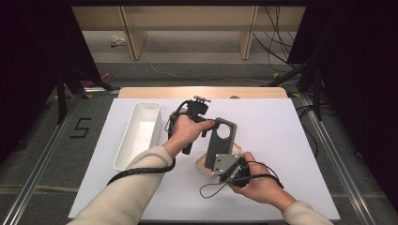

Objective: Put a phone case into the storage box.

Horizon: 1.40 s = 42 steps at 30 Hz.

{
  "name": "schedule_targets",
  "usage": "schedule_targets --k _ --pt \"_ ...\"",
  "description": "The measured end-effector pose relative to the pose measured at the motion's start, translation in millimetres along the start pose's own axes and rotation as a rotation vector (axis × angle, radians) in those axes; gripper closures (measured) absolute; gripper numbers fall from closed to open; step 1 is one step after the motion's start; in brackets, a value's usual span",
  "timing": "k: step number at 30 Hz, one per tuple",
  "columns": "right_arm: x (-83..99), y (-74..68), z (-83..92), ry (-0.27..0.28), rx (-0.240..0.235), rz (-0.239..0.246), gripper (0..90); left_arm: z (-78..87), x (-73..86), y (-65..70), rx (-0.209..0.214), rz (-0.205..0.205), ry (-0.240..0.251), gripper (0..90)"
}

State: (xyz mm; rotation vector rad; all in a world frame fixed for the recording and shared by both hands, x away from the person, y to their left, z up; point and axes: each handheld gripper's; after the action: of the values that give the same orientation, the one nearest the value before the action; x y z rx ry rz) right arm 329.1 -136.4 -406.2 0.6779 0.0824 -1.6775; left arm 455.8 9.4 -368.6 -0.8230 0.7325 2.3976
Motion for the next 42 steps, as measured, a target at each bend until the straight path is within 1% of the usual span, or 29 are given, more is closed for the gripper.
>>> schedule_targets --k 2,4,5,7,9,12,13,15,16,17,18,19,20,21,23,24,25,26,27,28,29,30,31,32,33,36,38,40,42 --pt "0.6 0.3 -0.6 -0.006 0.005 0.002 89.0 1.3 -0.5 3.5 0.007 0.000 0.013 77.9" --pt "1.3 1.1 -0.7 -0.007 0.001 -0.007 89.0 2.7 -1.3 7.6 0.022 -0.001 0.023 79.4" --pt "1.7 0.9 -1.6 -0.012 0.002 -0.007 89.0 4.1 -2.2 11.7 0.042 -0.004 0.025 80.7" --pt "1.7 0.6 -2.8 -0.015 0.004 -0.004 88.9 4.6 -2.4 13.9 0.052 -0.004 0.031 81.5" --pt "1.7 0.8 -2.9 -0.016 0.005 -0.002 88.9 6.3 -3.0 18.1 0.059 -0.024 0.040 81.7" --pt "2.8 1.7 -2.3 -0.011 0.009 -0.009 88.3 8.7 -3.6 22.2 0.063 -0.038 0.055 82.0" --pt "3.2 2.6 -2.3 -0.008 0.012 -0.001 87.8 9.2 -3.8 22.9 0.066 -0.046 0.063 82.0" --pt "4.3 3.2 -2.8 0.003 0.023 -0.001 82.9 10.0 -3.8 23.1 0.047 -0.077 0.072 82.1" --pt "6.1 3.5 -2.6 0.016 0.045 -0.013 75.7 11.2 -3.5 21.2 0.042 -0.088 0.088 82.0" --pt "6.1 3.5 -2.6 0.016 0.045 -0.013 75.7 11.2 -3.5 21.2 0.042 -0.088 0.088 82.1" --pt "8.1 3.5 -1.4 0.036 0.070 -0.045 64.7 13.1 -3.9 18.5 0.039 -0.111 0.112 82.0" --pt "8.1 3.5 -1.4 0.036 0.070 -0.045 64.7 13.1 -3.9 18.5 0.039 -0.111 0.112 82.0" --pt "10.7 5.4 0.0 0.061 0.077 -0.083 54.2 14.7 -4.1 16.3 0.033 -0.124 0.117 82.0" --pt "10.7 5.4 0.0 0.061 0.077 -0.083 54.2 15.6 -4.0 15.2 0.029 -0.128 0.124 82.0" --pt "14.6 8.0 0.6 0.094 0.094 -0.119 45.4 19.3 -3.5 11.1 0.023 -0.151 0.146 82.0" --pt "16.9 10.2 1.4 0.105 0.092 -0.138 41.2 21.4 -3.2 9.2 0.020 -0.158 0.154 82.0" --pt "19.2 12.0 2.4 0.117 0.088 -0.164 38.3 23.2 -2.9 7.8 0.019 -0.167 0.159 82.0" --pt "24.1 15.8 5.1 0.142 0.090 -0.214 34.1 26.3 -2.5 5.4 0.017 -0.179 0.174 82.0" --pt "24.1 15.8 5.1 0.142 0.090 -0.214 34.1 28.5 -2.3 3.9 0.014 -0.182 0.183 82.0" --pt "28.5 19.9 7.9 0.172 0.090 -0.256 29.1 32.3 -1.8 1.1 0.011 -0.187 0.197 82.0" --pt "28.5 19.9 7.9 0.172 0.090 -0.256 29.1 34.6 -1.4 -0.6 0.010 -0.187 0.206 82.0" --pt "30.1 21.3 8.9 0.186 0.093 -0.266 27.1 38.5 -0.8 -3.8 0.011 -0.188 0.216 82.0" --pt "32.4 23.2 11.1 0.205 0.099 -0.287 25.9 41.8 -0.2 -6.6 0.010 -0.190 0.222 82.0" --pt "36.2 26.4 14.0 0.237 0.109 -0.310 22.9 45.0 0.6 -9.2 0.007 -0.187 0.232 82.0" --pt "36.2 26.4 14.0 0.237 0.109 -0.310 22.9 47.6 1.0 -11.4 0.004 -0.186 0.237 82.0" --pt "41.4 29.6 16.7 0.256 0.115 -0.355 18.9 58.1 2.7 -20.9 -0.001 -0.183 0.262 81.9" --pt "44.7 31.0 17.7 0.263 0.116 -0.363 19.0 65.0 3.4 -27.2 0.003 -0.179 0.269 82.0" --pt "48.5 31.1 19.1 0.261 0.132 -0.367 19.5 71.4 4.7 -33.2 0.019 -0.176 0.283 81.9" --pt "52.2 31.4 20.1 0.252 0.141 -0.377 18.3 76.8 6.3 -37.1 0.015 -0.182 0.289 81.9"
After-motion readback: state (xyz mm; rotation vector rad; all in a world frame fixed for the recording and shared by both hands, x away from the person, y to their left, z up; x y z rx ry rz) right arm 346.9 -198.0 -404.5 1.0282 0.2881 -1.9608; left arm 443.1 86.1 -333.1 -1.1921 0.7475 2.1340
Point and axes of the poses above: each handheld gripper's, and its own axes: z roughly backward along the jaws, x roughly out of its underside, y roughly to its right, and after that the axes turned 3 degrees about -y, right-handed
